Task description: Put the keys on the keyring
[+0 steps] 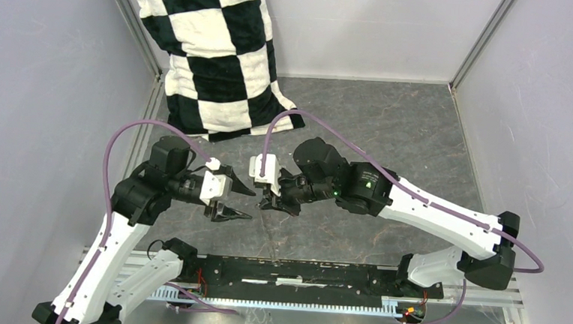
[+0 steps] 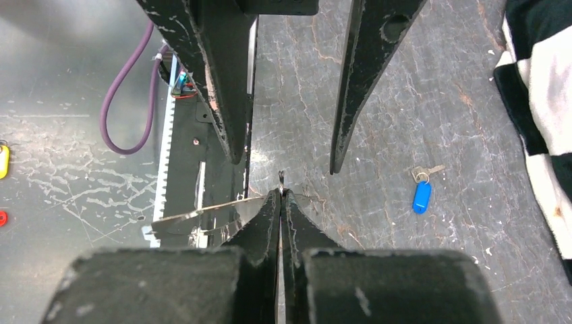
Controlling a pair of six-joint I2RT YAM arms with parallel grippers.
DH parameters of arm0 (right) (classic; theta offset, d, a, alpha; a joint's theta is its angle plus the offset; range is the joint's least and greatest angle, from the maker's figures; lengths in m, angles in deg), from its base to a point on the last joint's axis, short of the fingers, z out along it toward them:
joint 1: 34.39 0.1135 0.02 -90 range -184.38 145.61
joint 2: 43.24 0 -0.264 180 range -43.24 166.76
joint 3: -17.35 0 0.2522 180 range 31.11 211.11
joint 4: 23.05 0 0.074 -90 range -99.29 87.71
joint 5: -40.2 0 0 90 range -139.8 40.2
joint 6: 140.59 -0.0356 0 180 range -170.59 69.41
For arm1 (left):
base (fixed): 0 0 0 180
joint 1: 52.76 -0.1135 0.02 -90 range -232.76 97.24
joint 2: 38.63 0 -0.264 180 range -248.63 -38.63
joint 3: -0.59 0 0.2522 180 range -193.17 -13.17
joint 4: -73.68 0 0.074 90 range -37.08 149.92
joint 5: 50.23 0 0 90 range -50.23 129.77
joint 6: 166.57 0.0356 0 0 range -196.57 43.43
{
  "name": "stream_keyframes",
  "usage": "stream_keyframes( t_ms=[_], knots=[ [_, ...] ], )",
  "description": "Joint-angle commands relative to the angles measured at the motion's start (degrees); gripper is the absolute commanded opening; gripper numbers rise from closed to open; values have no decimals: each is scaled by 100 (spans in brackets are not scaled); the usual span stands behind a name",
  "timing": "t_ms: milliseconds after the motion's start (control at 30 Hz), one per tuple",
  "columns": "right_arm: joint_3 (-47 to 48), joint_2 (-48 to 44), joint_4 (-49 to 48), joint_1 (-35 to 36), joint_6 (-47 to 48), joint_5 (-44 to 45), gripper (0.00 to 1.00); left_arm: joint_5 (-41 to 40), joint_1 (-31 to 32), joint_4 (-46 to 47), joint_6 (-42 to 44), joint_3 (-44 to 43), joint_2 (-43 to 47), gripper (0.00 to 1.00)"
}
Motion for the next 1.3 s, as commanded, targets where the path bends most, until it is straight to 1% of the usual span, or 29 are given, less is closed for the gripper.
stream_keyframes(
  t_ms=[0, 100, 267, 467, 533, 800, 933, 1033, 1067, 1100, 1133, 1167, 1267],
  knots=[
    [400, 106, 97, 20, -103, 138, 1, 122, 29, -17, 289, 56, 6, 61],
    [491, 176, 148, 20, -133, 151, 1, 159, 33, -24, 315, 85, -20, 59],
    [620, 275, 236, 30, -142, 191, 1, 197, 28, -23, 402, 115, -109, 50],
    [766, 413, 324, 38, -151, 330, 1, 264, 31, -18, 539, 82, -263, 46],
    [790, 434, 319, 38, -171, 359, 1, 266, 33, -23, 616, 75, -295, 42],
    [890, 505, 442, 37, -165, 368, 1, 334, 29, -21, 782, 2, -347, 20],
    [941, 527, 423, 35, -208, 354, 1, 401, 36, -18, 792, 44, -345, 19],
    [990, 582, 414, 34, -231, 308, 1, 415, 46, -21, 819, 64, -356, 22],
    [1012, 595, 416, 38, -231, 309, 1, 427, 44, -18, 831, 57, -364, 20],
    [1029, 606, 418, 38, -244, 293, 1, 431, 44, -21, 857, 44, -373, 12],
    [1027, 599, 391, 38, -248, 252, 1, 419, 47, -23, 876, 35, -381, 6],
    [1022, 581, 367, 39, -255, 219, 1, 398, 47, -23, 886, 30, -383, 2],
    [1063, 579, 358, 35, -282, 172, 1, 378, 44, -18, 938, 14, -378, 2]
  ],
)
